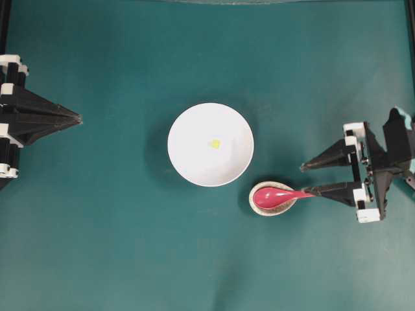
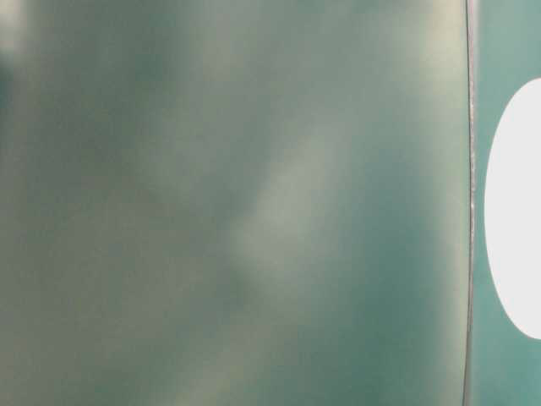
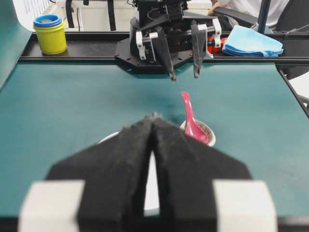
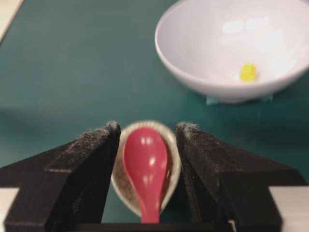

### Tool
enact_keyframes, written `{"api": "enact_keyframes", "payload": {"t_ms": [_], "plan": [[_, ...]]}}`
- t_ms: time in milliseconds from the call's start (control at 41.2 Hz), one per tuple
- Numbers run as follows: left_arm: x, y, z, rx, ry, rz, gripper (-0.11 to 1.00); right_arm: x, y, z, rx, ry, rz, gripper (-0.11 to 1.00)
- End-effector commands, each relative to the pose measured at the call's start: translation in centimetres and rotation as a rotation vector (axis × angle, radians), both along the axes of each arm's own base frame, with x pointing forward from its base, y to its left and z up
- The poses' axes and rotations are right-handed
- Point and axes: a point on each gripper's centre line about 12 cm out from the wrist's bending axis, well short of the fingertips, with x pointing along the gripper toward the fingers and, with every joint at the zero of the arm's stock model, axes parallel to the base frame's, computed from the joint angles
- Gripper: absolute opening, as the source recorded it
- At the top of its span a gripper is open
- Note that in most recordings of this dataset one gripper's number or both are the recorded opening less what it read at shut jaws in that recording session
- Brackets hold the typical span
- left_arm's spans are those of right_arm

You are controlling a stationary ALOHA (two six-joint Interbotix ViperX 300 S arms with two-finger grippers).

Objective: Scoop the yellow hexagonal prism block from the bowl with a spoon using the right arm.
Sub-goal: 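Move the right gripper left toward the red spoon handle, then close the right gripper on the red spoon handle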

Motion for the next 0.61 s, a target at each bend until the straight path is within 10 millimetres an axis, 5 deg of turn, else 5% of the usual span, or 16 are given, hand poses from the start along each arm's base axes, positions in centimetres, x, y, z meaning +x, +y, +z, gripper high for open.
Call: {"api": "enact_keyframes", "payload": {"t_ms": [0,582], "plan": [[0.3,0.0,1.1,0.005,-0.028,0.001,0.0,0.2,0.5,-0.2,0.0,-0.011,0.005,0.56],[0.3,0.0,0.9,0.005,-0.012,0.001,0.0,-0.8,1.1,-4.9,-0.029,0.111,0.004,0.56]]}}
